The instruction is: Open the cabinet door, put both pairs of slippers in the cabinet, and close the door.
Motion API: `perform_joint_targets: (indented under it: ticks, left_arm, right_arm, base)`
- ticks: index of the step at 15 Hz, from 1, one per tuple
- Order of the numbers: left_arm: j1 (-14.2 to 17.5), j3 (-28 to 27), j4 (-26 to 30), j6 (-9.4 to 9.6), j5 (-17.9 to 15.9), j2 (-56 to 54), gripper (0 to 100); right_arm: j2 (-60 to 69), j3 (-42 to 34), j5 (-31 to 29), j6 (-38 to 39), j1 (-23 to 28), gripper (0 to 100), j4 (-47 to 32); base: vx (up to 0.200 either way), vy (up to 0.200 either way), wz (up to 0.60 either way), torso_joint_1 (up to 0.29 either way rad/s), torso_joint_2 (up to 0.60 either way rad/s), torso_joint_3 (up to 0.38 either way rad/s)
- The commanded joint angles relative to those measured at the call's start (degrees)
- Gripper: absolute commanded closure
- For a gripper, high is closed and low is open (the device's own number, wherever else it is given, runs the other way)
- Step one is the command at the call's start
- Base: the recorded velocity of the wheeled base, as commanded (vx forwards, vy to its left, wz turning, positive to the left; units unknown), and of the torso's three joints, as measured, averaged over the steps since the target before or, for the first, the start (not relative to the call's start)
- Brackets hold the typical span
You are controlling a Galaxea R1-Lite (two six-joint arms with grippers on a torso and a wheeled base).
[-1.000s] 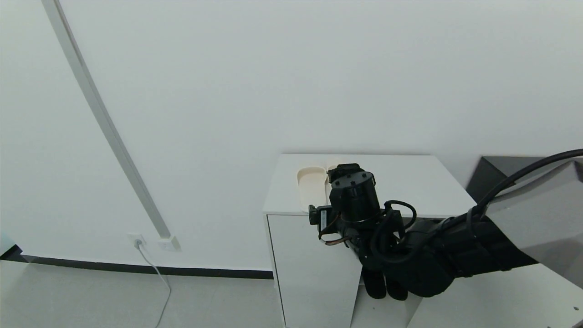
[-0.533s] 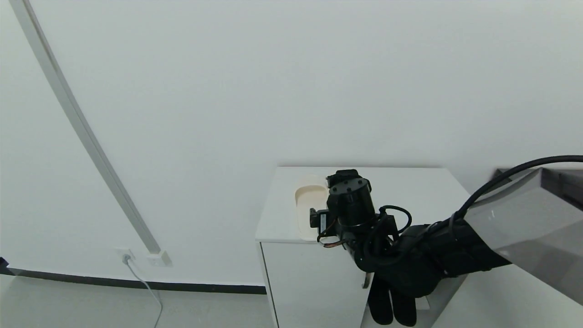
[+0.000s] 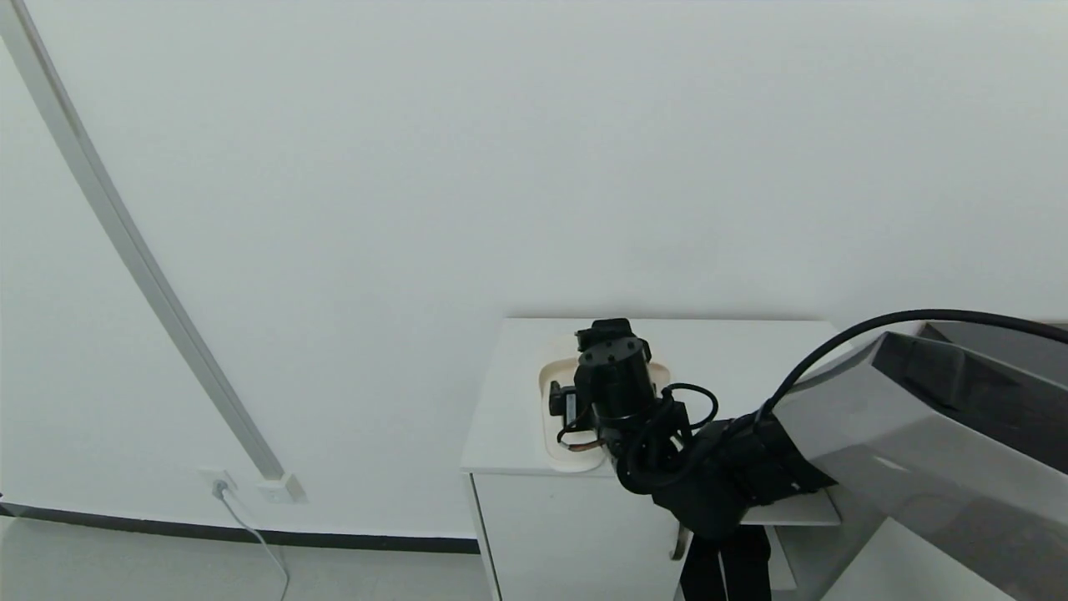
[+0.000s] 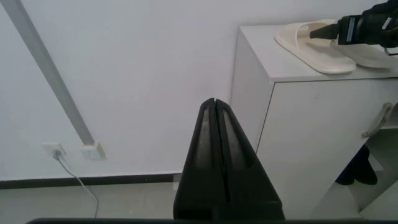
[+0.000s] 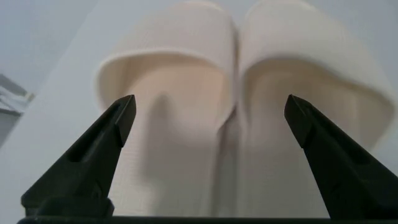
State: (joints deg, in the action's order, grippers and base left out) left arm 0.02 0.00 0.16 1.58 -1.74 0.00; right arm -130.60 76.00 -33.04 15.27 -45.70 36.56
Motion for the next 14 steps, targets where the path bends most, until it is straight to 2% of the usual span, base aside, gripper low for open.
perform_joint_targets:
  ticks: [1, 5, 6, 14]
  left_arm:
    - [0.06, 0.0, -0.07, 0.0, -0.01, 0.09, 100]
    - [0.06, 0.0, 0.02, 0.0, 0.07, 0.0, 100]
    - [0.06, 0.0, 0.02, -0.09, 0.07, 0.09, 100]
    - [0.06, 0.0, -0.07, -0.18, 0.07, 0.0, 100]
  right_arm:
    - [-3.17, 3.28, -0.01, -0.33, 0.88, 0, -0.17]
    - [-4.84, 5.74, -0.01, -1.12, 2.28, 0, -0.17]
    - [-4.93, 6.18, -0.01, -1.74, 2.55, 100, -0.17]
    - [-4.67, 7.41, -0.1, -2.79, 2.55, 100, 0.09]
  base:
    - [0.0, 0.0, 0.0, 0.0, 0.0, 0.0]
    - [0.0, 0.0, 0.0, 0.0, 0.0, 0.0]
    - [0.0, 0.0, 0.0, 0.0, 0.0, 0.0]
    - [0.0, 0.0, 0.0, 0.0, 0.0, 0.0]
